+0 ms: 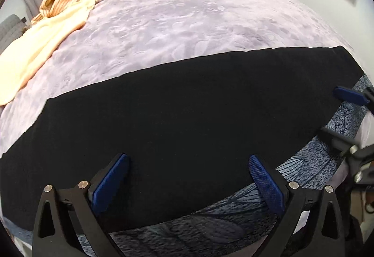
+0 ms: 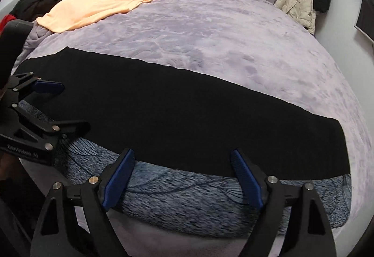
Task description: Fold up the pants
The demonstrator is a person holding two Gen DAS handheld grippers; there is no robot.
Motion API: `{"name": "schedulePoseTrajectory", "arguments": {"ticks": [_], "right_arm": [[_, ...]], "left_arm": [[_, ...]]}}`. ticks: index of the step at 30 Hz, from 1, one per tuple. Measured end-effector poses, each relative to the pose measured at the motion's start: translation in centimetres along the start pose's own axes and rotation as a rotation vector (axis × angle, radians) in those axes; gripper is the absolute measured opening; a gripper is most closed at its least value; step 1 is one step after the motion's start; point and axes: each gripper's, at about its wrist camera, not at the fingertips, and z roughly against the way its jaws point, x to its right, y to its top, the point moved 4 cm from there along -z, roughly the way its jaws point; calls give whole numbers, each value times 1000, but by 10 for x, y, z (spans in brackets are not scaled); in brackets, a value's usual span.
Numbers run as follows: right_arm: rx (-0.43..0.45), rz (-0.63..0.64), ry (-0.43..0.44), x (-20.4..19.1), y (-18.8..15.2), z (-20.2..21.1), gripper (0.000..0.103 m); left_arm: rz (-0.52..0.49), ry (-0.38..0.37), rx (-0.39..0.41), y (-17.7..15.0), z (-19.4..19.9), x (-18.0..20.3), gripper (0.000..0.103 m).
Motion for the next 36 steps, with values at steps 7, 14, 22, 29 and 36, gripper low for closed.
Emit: {"name": "schedulePoseTrajectory", "arguments": {"ticks": [7, 14, 22, 29, 36], "right_arm": [[-34, -213, -154, 87, -33, 35, 90], [27, -94, 119, -28, -4, 29, 90], [-47, -69, -122, 27, -25, 18, 91], [-4, -212, -173, 59, -16, 36, 99], [66, 4, 31, -69, 62, -21, 99]], "left_arm": [[106, 66, 9, -23, 23, -54, 103], [-58, -52, 114, -17, 51, 14, 103], [79, 39, 16, -52, 30, -60, 103], [216, 73, 12, -65, 35, -97, 103], [89, 176, 71, -6, 12, -39, 103]]}}
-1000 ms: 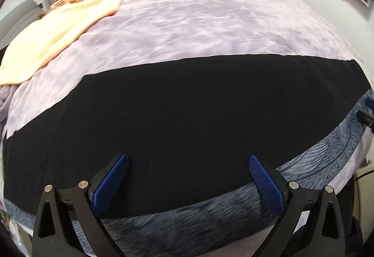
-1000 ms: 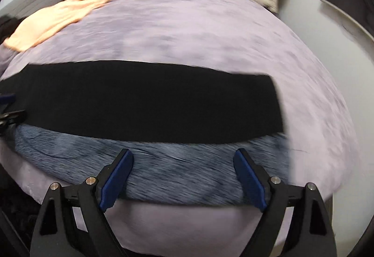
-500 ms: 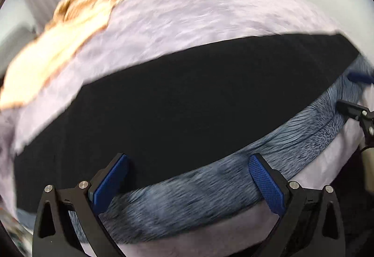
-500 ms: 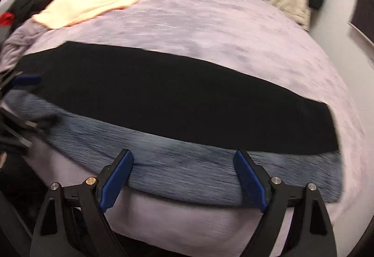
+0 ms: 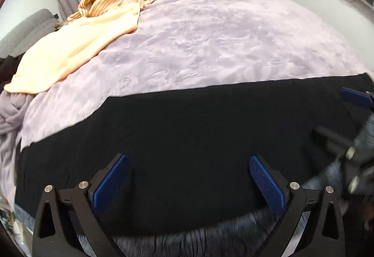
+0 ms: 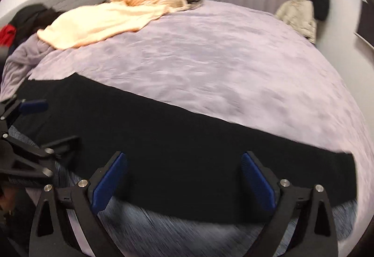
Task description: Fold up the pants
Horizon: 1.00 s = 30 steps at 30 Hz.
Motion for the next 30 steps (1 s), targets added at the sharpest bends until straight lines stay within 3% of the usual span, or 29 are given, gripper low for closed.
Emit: {"name": "schedulePoseTrajectory", "arguments": {"ticks": [1, 4, 8, 10, 12, 13, 15, 17, 20, 22, 25, 26, 28, 30], "right_arm": [[-34, 18, -15, 0, 3, -15, 99], [-47, -4, -98, 31, 0, -22, 99], [-77, -325, -281, 135, -18, -17, 103], [-84, -419, -315, 169, -26, -8, 103], [-55, -433, -337, 163, -22, 6, 103], [-32, -425, -306, 153, -17, 10, 103], [-12, -350, -176, 101, 0, 3, 103], [-45, -230, -90, 45, 20, -27, 103], [-69, -140, -167, 17, 27, -51, 103], [-62, -212, -157, 42, 24, -48, 103], [-81, -352, -350, 123, -1, -28, 103], [-93, -412, -369, 150, -14, -20, 102], [-81, -477, -357, 184, -31, -2, 102], [-58, -454, -347, 180, -35, 16, 101]], "left_arm": [[4, 39, -32, 7, -14, -10, 103], [119, 23, -71, 19, -25, -44, 103], [265, 59, -88, 1, -23, -107, 103], [317, 66, -95, -2, -21, -121, 103], [322, 90, -91, 5, -19, -116, 103], [307, 74, -84, 13, -18, -103, 103], [266, 17, -73, 32, -29, -88, 103], [199, 6, -68, 44, -33, -56, 103], [136, 70, -104, 68, -61, -44, 103], [177, 53, -108, 63, -62, -59, 103], [214, 198, -83, 28, -39, -97, 103], [245, 201, -89, 19, -41, -114, 103], [313, 170, -96, 2, -31, -133, 103], [365, 187, -98, -16, -25, -150, 103]]}}
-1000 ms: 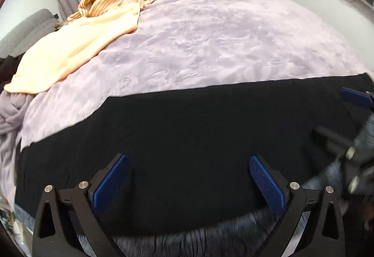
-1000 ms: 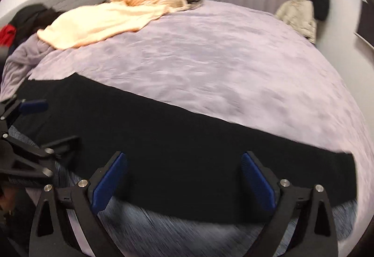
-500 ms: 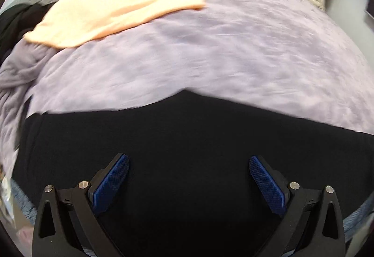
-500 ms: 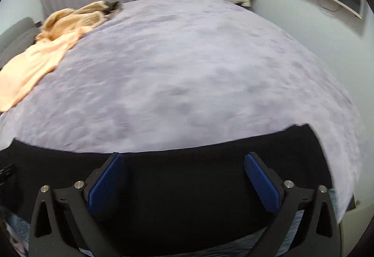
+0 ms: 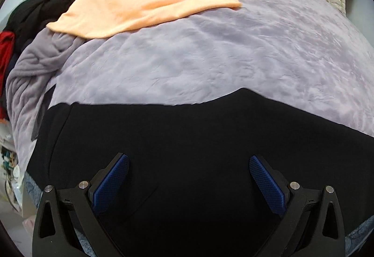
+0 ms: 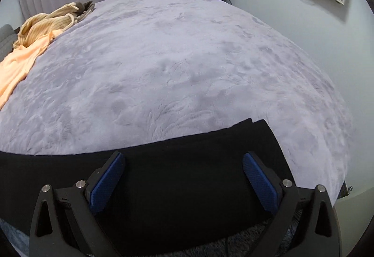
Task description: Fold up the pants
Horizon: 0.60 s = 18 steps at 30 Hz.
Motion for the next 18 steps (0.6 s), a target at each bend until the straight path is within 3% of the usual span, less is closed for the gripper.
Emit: {"name": "schedulePoseTrajectory", "arguments": {"ticks": [2, 4, 7, 9, 11, 13, 15, 18], "right_arm": [[33, 30, 47, -21, -10, 21, 101], [33, 98, 185, -66, -24, 34, 101], [-19, 275, 381, -161, -61, 42, 103], [15, 444, 315, -207, -85, 44, 103], [77, 530, 255, -224, -95, 48, 103], [65, 523, 283, -220, -94, 45, 103], [3, 457, 363, -210, -90, 35, 103], [7, 484, 359, -209, -89, 33, 103]], "left_arm": [[15, -7, 8, -14, 9, -7, 103], [-8, -38, 14, -31, 15, 1, 103], [-73, -1, 53, -36, 16, 7, 103], [-59, 9, 32, -32, 14, -6, 103], [-11, 68, 32, -22, 7, -37, 103], [45, 121, 21, -17, -2, -72, 103], [110, 157, 17, -13, -10, -108, 103], [150, 229, 39, -6, -19, -152, 103]]}}
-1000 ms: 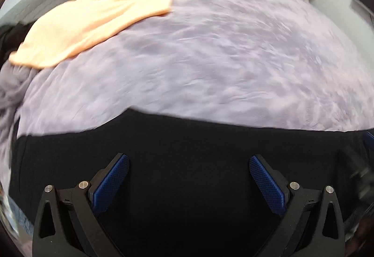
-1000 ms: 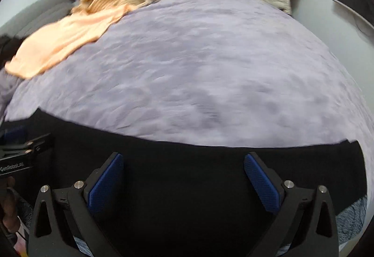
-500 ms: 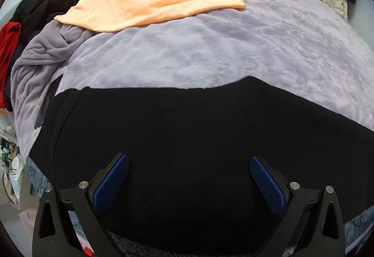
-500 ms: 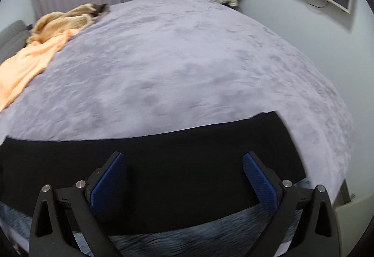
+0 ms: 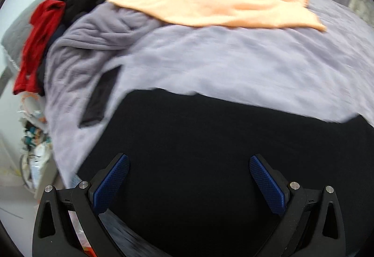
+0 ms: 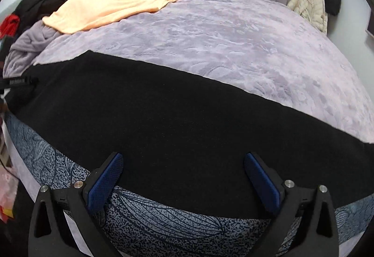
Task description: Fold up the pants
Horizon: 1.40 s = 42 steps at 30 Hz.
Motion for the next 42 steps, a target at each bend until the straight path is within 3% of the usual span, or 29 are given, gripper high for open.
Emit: {"name": "schedulePoseTrajectory", "arguments": {"ticks": [2, 4, 7, 10, 13, 16, 20, 21, 25, 27, 31, 37, 42], "right_arm": [[1, 10, -19, -4, -3, 4, 103], [-3, 4, -24, -5, -4, 5, 103], [-14, 2, -21, -4, -3, 6, 103], [-35, -8, -26, -5, -1, 11, 103], [-14, 6, 68, -21, 5, 27, 103], [29, 110, 174, -65, 19, 39, 103], [39, 247, 299, -136, 40, 28, 103], [38, 265, 326, -150, 44, 23, 103], [-57, 349, 271, -189, 34, -9, 103], [-21, 362, 273, -184, 26, -4, 103], [-20, 334, 259, -158, 13, 2, 103], [-38, 286, 223, -117, 8, 6, 103], [-18, 248, 232, -96, 9, 28, 103]], "left_arm": [[56, -39, -24, 7, -16, -23, 103], [119, -2, -50, 15, -31, -45, 103], [193, -97, -81, 11, -40, -61, 103], [149, -67, -26, -9, -18, -63, 103], [159, -154, 26, -38, 21, -71, 103], [154, -231, 30, -63, 43, -71, 103], [58, -244, 53, -79, 55, -48, 103], [28, -215, 29, -81, 48, -41, 103], [33, -173, -18, -95, 36, -52, 103], [58, -140, -37, -103, 28, -68, 103], [209, -151, -105, -106, 7, -107, 103], [261, -100, -101, -100, 5, -131, 103], [222, -232, 7, -90, 39, -137, 103]]}}
